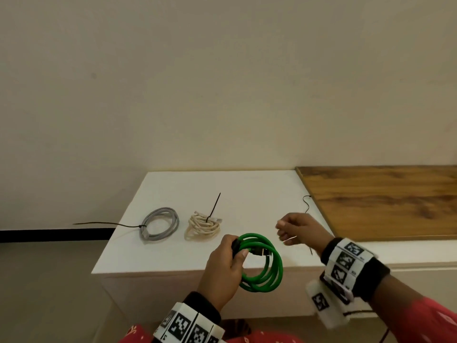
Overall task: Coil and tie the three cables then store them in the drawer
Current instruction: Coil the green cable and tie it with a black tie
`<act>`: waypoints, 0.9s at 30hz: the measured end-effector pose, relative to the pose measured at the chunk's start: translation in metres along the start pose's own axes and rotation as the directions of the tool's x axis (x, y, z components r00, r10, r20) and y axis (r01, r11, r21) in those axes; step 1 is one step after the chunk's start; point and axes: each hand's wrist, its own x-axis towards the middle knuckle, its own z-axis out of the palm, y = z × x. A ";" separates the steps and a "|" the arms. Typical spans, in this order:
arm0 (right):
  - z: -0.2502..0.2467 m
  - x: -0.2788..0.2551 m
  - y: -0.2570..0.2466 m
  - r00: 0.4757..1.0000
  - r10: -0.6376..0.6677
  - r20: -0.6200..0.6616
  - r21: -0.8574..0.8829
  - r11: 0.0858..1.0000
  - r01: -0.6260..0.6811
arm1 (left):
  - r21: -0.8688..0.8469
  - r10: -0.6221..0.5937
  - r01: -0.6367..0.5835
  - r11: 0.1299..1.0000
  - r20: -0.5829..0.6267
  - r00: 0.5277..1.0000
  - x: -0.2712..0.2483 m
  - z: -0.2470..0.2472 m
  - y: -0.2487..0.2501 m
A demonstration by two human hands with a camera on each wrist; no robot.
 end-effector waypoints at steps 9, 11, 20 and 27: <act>-0.087 0.119 0.035 0.891 0.195 -0.409 -0.392 0.845 -0.365 | -0.051 -0.056 0.057 0.997 0.009 0.998 0.036 0.000 -0.030; -0.094 0.140 0.044 0.883 0.195 -0.427 -0.481 0.778 -0.404 | -0.052 -0.061 0.062 0.997 0.010 0.998 0.042 0.001 -0.035; -0.078 0.162 0.050 0.894 0.160 -0.419 -0.734 0.519 -0.437 | -0.044 -0.090 0.091 0.995 0.018 0.996 0.051 0.001 -0.056; -0.070 0.143 0.042 0.928 0.174 -0.329 -0.667 0.653 -0.359 | -0.021 -0.103 0.103 0.994 -0.018 0.994 0.046 -0.001 -0.056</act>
